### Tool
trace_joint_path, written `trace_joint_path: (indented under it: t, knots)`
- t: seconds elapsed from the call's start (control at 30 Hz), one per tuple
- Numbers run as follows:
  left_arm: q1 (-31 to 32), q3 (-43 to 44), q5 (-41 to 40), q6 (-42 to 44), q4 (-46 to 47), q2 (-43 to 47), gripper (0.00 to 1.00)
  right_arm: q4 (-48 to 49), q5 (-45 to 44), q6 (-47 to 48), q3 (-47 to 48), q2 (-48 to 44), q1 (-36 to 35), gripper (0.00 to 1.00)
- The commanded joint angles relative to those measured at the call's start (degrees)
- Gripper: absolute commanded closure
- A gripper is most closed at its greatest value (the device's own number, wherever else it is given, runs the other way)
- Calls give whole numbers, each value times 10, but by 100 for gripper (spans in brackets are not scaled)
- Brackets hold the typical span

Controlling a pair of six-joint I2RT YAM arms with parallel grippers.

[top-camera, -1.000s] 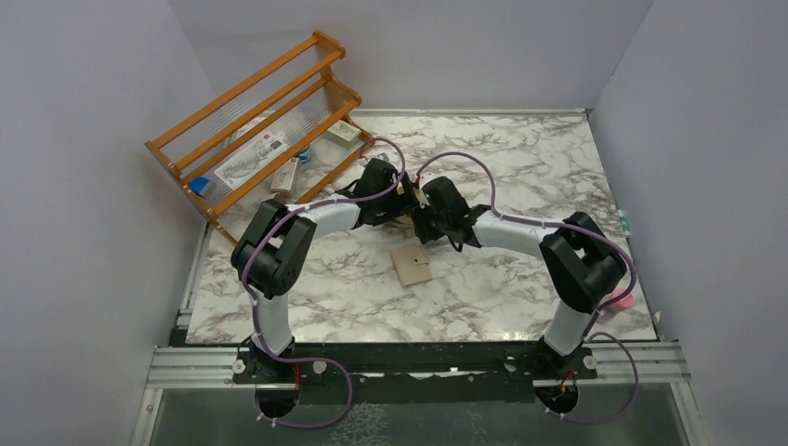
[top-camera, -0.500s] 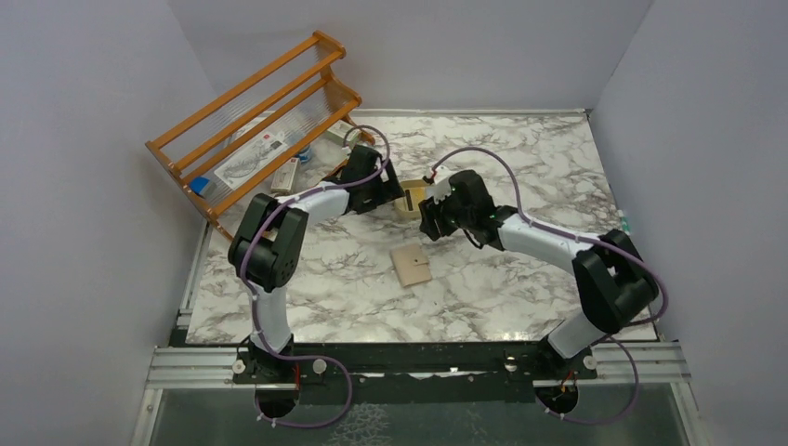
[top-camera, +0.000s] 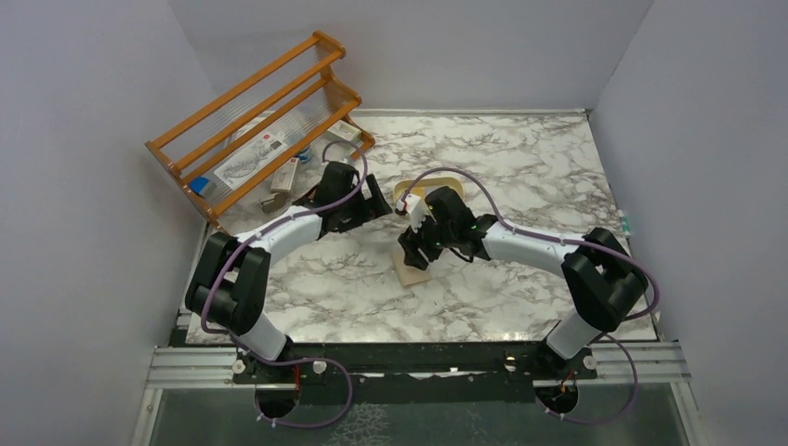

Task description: Take the credit cards out of the card holder

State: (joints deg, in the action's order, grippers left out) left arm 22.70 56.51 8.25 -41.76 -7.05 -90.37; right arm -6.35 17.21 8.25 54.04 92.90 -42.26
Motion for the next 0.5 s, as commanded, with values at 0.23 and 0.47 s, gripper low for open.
trace_joint_path:
  t: [0.23, 0.47]
  knots:
    - [68, -117, 13, -90, 1, 25, 1, -36, -54, 23, -2, 13, -26, 38]
    - [69, -121, 19, -93, 2, 26, 1, -34, -61, 14, -19, 21, -38, 42]
